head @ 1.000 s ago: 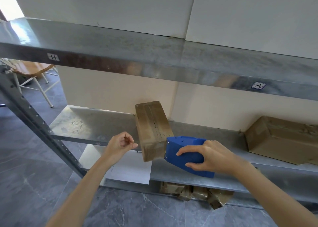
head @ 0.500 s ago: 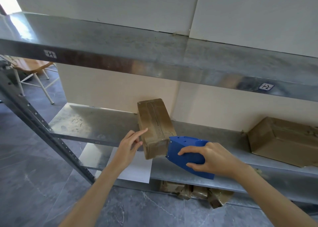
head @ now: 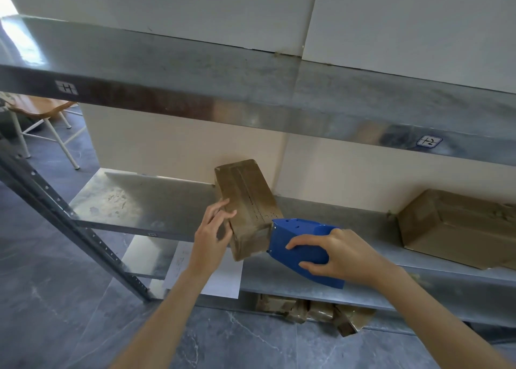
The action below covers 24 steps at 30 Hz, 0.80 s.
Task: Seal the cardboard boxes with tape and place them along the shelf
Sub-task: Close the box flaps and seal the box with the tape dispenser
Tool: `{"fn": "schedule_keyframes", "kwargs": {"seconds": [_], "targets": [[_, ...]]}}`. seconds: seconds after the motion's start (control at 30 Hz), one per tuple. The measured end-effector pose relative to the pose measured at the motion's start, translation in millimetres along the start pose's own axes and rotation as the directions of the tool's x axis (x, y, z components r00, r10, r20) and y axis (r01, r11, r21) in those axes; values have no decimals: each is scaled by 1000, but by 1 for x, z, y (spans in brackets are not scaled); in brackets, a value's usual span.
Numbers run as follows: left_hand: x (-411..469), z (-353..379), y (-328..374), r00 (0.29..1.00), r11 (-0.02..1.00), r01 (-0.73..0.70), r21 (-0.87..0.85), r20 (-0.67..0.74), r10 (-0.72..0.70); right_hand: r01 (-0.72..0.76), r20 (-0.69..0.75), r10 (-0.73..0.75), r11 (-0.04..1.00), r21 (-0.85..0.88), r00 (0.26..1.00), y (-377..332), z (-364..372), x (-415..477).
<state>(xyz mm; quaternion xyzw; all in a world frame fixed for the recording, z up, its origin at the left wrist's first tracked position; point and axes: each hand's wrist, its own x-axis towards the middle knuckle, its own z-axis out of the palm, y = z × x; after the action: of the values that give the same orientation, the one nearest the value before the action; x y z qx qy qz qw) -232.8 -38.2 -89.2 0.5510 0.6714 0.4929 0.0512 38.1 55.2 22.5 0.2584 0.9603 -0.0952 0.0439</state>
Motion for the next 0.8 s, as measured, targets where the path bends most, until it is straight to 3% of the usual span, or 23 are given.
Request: {"fn": "schedule_keyframes", "kwargs": {"seconds": [0.23,0.6,0.8], "targets": [[-10,3,-5,987,999,9,39,157,-15,-14,11,14,1000,-12,1000,2,1,2],[6,8,-4,999,997,-3,77,-45,7,-20,28,20,1000,-11,999,1,-2,3],[-4,11,-9,999,999,-3,46,36,1,-32,42,33,999,-21,999,0,-4,3]]}}
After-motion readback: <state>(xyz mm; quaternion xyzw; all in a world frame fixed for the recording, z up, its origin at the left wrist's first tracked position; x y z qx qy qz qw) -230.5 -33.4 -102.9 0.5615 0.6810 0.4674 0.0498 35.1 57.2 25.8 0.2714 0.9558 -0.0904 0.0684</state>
